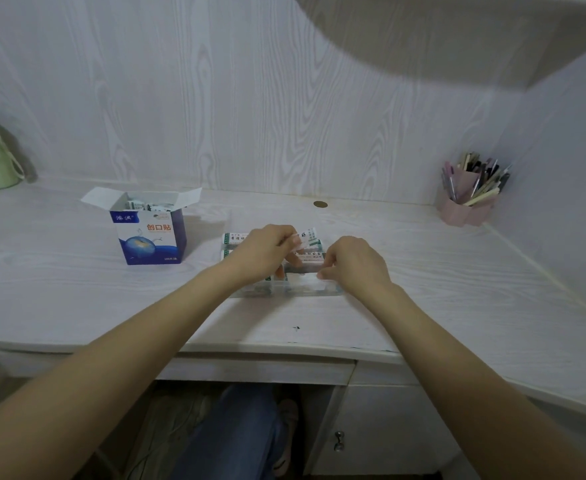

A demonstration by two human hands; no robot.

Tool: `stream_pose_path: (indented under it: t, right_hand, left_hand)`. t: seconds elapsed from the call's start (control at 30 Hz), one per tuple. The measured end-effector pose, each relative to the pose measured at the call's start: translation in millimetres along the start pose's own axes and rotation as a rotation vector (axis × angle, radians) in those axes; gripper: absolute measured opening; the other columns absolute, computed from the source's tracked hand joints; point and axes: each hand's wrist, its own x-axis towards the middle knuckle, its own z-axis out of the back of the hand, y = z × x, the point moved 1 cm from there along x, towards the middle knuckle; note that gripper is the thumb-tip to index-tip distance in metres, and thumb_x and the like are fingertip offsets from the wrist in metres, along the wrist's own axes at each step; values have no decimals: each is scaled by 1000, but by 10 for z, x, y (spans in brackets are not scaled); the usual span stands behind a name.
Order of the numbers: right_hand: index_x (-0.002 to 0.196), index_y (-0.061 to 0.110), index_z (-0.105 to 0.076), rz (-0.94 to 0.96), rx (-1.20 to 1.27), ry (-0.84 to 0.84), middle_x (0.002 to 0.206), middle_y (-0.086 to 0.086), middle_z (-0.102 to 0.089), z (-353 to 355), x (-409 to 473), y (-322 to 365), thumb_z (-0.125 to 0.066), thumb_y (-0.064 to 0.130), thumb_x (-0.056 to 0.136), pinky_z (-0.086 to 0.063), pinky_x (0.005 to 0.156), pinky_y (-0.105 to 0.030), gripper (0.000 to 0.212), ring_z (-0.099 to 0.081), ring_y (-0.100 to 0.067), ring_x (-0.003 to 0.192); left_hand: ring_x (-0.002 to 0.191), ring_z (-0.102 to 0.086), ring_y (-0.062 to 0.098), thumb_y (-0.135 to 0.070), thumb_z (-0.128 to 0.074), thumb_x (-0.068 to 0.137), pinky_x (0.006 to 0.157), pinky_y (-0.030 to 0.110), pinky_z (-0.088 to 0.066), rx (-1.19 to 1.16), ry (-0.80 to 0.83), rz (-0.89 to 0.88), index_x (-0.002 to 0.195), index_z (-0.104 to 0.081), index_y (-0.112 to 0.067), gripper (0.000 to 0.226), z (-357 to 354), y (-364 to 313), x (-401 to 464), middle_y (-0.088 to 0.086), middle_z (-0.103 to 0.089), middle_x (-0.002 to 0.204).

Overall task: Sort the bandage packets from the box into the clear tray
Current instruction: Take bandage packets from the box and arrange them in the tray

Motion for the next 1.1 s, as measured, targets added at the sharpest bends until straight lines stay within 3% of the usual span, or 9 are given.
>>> stream_pose_path:
  t: [0.1,0.23,0.37,0.43,0.57,0.73,0.83,0.97,1.1]
  right_hand:
    - [94,11,-70,-44,-10,1,99,-5,-64,56,7,-16,-71,26,81,-42,65,-29,20,-59,-23,94]
    - [103,9,-65,-93,-59,10,102,-9,-65,134,-4,-5,-69,24,82,-40,67,-29,26,-59,-27,91]
    - [105,9,-57,-112,-101,70,104,-9,-63,166,-30,33,-70,27,84,-40,68,-30,31,-57,-27,87]
    - [103,10,-54,-113,-110,95,105,-8,-61,171,-39,49,-70,29,84,-40,70,-30,32,-58,-27,93]
    - [92,12,-45,-116,-114,111,104,-8,-59,194,-61,65,-70,28,84,-39,68,-31,31,-51,-25,83]
    - [102,10,-50,-118,-109,126,106,-8,-59,194,-61,67,-72,30,83,-39,69,-31,35,-56,-27,92]
    - [94,12,-43,-107,-115,141,101,-7,-57,189,-46,71,-70,30,84,-39,69,-31,34,-53,-26,86]
    - [96,14,-43,-105,-131,148,92,-3,-49,176,-26,97,-65,31,87,-38,66,-31,30,-48,-23,82]
    - [87,13,-41,-143,-109,136,79,-1,-45,165,44,99,-60,27,89,-29,52,-25,24,-48,-23,78]
  left_hand:
    - [50,-56,13,-22,-35,102,48,14,-41,116,13,-25,93,-56,-2,30,-39,-33,46,7,-71,94]
    - [50,-55,15,-23,-34,103,66,29,-46,205,42,-37,91,-55,-6,29,-58,-24,96,9,-71,95]
    - [49,-57,17,-24,-34,103,65,30,-49,233,69,-28,79,-48,-16,29,-73,14,143,8,-72,92]
    - [48,-56,16,-24,-34,103,64,29,-50,240,82,-21,80,-49,-16,28,-79,23,158,8,-72,92]
    - [45,-55,12,-25,-35,103,63,28,-49,250,99,-18,82,-50,-16,27,-89,38,179,5,-72,92]
    - [45,-56,16,-23,-35,102,68,34,-53,250,111,-14,73,-45,-18,31,-95,28,183,8,-72,92]
    - [45,-56,14,-23,-35,102,65,31,-51,253,112,-18,72,-45,-19,32,-93,20,177,8,-71,93]
    - [46,-57,15,-23,-34,103,63,30,-51,265,114,-17,75,-46,-18,31,-89,18,180,8,-71,93]
    - [48,-57,16,-25,-34,103,65,31,-51,259,113,-21,71,-42,-20,33,-79,6,168,9,-71,94]
